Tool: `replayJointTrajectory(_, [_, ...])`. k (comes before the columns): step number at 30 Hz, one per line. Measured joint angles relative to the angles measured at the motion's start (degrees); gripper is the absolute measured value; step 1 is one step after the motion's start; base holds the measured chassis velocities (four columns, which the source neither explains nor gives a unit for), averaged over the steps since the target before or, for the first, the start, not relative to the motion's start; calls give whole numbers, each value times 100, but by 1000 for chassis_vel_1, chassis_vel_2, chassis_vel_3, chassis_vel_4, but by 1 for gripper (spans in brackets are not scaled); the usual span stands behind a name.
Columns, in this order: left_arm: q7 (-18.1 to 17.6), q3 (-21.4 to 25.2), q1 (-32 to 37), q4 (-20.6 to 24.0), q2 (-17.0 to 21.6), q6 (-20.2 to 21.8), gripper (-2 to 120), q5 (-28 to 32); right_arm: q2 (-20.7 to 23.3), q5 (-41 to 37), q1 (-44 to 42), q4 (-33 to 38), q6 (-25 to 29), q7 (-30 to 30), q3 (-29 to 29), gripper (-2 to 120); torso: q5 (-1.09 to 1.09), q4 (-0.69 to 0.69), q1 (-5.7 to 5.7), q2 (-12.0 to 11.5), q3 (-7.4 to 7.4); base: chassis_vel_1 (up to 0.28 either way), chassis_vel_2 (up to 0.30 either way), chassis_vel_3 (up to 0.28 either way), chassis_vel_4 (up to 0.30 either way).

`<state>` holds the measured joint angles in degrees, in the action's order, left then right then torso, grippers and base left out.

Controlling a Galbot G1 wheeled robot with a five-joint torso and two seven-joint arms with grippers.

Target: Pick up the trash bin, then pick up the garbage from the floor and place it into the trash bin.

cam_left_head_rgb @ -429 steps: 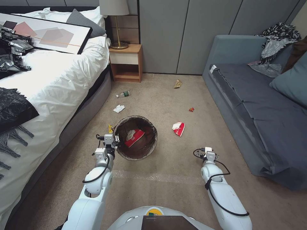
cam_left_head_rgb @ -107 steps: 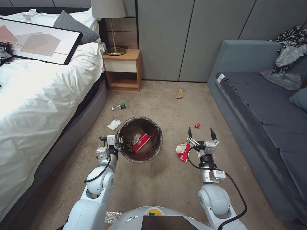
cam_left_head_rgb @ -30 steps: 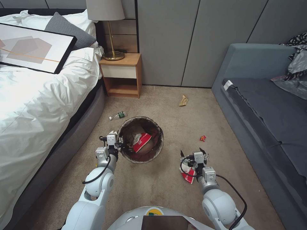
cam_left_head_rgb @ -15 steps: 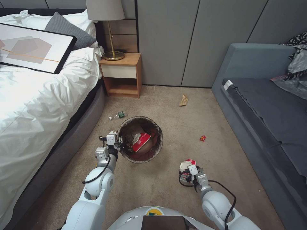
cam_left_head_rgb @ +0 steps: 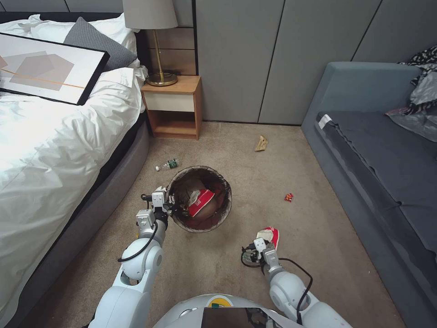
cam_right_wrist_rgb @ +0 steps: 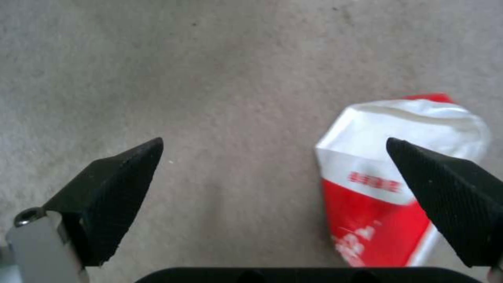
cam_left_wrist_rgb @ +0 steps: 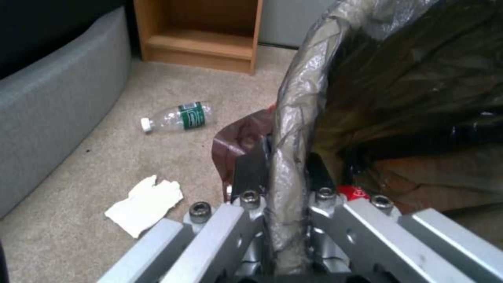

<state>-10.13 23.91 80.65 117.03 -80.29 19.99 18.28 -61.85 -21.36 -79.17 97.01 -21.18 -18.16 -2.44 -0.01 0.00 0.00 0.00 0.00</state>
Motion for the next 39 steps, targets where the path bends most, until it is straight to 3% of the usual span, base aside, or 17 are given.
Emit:
replayJointTrajectory(5, [0, 0, 28, 0, -1, -8, 2, -24, -351, 169, 191, -266, 214, 5, 69, 100, 0, 0, 0, 0, 0, 0, 0, 0, 0])
replayJointTrajectory(15, [12, -32, 34, -29, -36, -36, 2, -70, -340, 118, 321, -76, 286, 44, -188, 100, 1, 0, 0, 0, 0, 0, 0, 0, 0])
replayJointTrajectory(22, [17, -34, 35, -29, -3, -40, 2, -72, -200, 579, 355, -297, 502, 206, -422, 100, 1, 0, 0, 0, 0, 0, 0, 0, 0])
replayJointTrajectory(39, [21, -53, 18, -27, -5, -46, 2, -60, 152, 819, 33, -404, 687, 324, -768, 100, 1, 0, 0, 0, 0, 0, 0, 0, 0])
